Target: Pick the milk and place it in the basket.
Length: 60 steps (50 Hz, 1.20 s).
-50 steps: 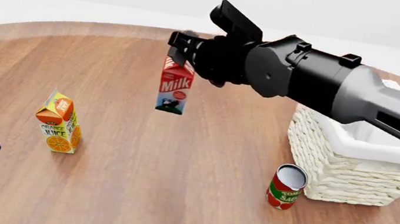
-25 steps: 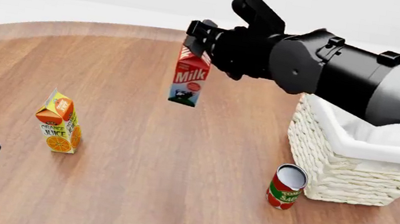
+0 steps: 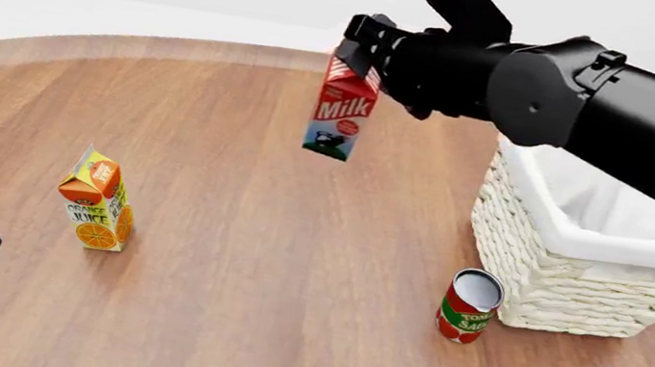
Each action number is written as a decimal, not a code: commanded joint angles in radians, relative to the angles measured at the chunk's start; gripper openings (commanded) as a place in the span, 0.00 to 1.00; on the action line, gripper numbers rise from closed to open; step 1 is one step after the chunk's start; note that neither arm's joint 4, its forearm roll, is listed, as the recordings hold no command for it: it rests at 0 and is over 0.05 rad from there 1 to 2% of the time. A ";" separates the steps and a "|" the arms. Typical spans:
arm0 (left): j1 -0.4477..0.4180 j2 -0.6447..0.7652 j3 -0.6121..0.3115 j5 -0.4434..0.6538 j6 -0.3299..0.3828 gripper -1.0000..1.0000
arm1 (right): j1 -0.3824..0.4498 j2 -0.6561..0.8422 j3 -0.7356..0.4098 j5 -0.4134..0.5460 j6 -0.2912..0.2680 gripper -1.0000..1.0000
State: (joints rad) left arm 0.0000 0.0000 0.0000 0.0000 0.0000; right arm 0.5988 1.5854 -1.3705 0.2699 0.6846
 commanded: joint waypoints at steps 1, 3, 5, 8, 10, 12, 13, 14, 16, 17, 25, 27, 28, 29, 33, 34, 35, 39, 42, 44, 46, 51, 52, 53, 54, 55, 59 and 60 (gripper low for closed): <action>0.000 0.000 0.000 0.000 0.000 1.00 | -0.018 -0.036 -0.006 -0.010 0.009 0.00; 0.000 0.000 0.000 0.000 0.000 1.00 | -0.021 -0.039 -0.006 -0.009 0.009 0.00; 0.000 0.000 0.000 0.000 0.000 1.00 | -0.025 -0.042 -0.006 -0.008 0.008 0.00; 0.000 0.000 0.000 0.000 0.000 1.00 | -0.031 -0.047 -0.003 -0.008 0.007 0.00; 0.000 0.000 0.000 0.000 0.000 1.00 | -0.036 -0.053 0.000 -0.007 0.006 0.00; 0.000 0.000 0.000 0.000 0.000 1.00 | -0.040 -0.057 0.002 -0.007 0.006 0.00; 0.000 0.000 0.000 0.000 0.000 1.00 | -0.042 -0.060 0.003 -0.007 0.005 0.00; 0.000 0.000 0.000 0.000 0.000 1.00 | -0.045 -0.063 0.005 -0.007 0.004 0.00; 0.000 0.000 0.000 0.000 0.000 1.00 | -0.047 -0.066 0.008 -0.007 0.004 0.00; 0.000 0.000 0.000 0.000 0.000 1.00 | -0.051 -0.069 0.010 -0.007 0.004 0.00; 0.000 0.000 0.000 0.000 0.000 1.00 | -0.073 -0.090 0.024 -0.007 0.000 0.00; 0.000 0.000 0.000 0.000 0.000 1.00 | -0.081 -0.094 0.030 -0.010 -0.002 0.00; 0.000 0.000 0.000 0.000 0.000 1.00 | -0.083 -0.095 0.032 -0.011 -0.002 0.00; 0.000 0.000 0.000 0.000 0.000 1.00 | -0.089 -0.098 0.036 -0.010 -0.004 0.00; 0.000 0.000 0.000 0.000 0.000 1.00 | -0.098 -0.108 0.034 -0.004 -0.004 0.00; 0.000 0.000 0.000 0.000 0.000 1.00 | -0.103 -0.113 0.032 -0.001 -0.007 0.00; 0.000 0.000 0.000 0.000 0.000 1.00 | -0.105 -0.113 0.030 0.001 -0.007 0.00; 0.000 0.000 0.000 0.000 0.000 1.00 | -0.115 -0.118 0.030 0.003 -0.012 0.00; 0.000 0.000 0.000 0.000 0.000 1.00 | -0.123 -0.122 0.031 0.003 -0.015 0.00; 0.000 0.000 0.000 0.000 0.000 1.00 | -0.129 -0.125 0.032 0.003 -0.015 0.00; 0.000 0.000 0.000 0.000 0.000 1.00 | -0.136 -0.129 0.030 0.006 -0.018 0.00; 0.000 0.000 0.000 0.000 0.000 1.00 | -0.152 -0.145 0.026 0.015 -0.023 0.00; 0.000 0.000 0.000 0.000 0.000 1.00 | -0.156 -0.148 0.027 0.017 -0.025 0.00; 0.000 0.000 0.000 0.000 0.000 1.00 | -0.158 -0.150 0.028 0.017 -0.026 0.00; 0.000 0.000 0.000 0.000 0.000 1.00 | -0.161 -0.153 0.030 0.018 -0.027 0.00; 0.000 0.000 0.000 0.000 0.000 1.00 | -0.162 -0.155 0.030 0.018 -0.027 0.00; 0.000 0.000 0.000 0.000 0.000 1.00 | -0.173 -0.165 0.029 0.024 -0.031 0.00; 0.000 0.000 0.000 0.000 0.000 1.00 | -0.178 -0.170 0.028 0.026 -0.033 0.00</action>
State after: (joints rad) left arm 0.0000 0.0000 0.0000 0.0000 0.0000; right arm 0.4491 1.4535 -1.3243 0.2941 0.6527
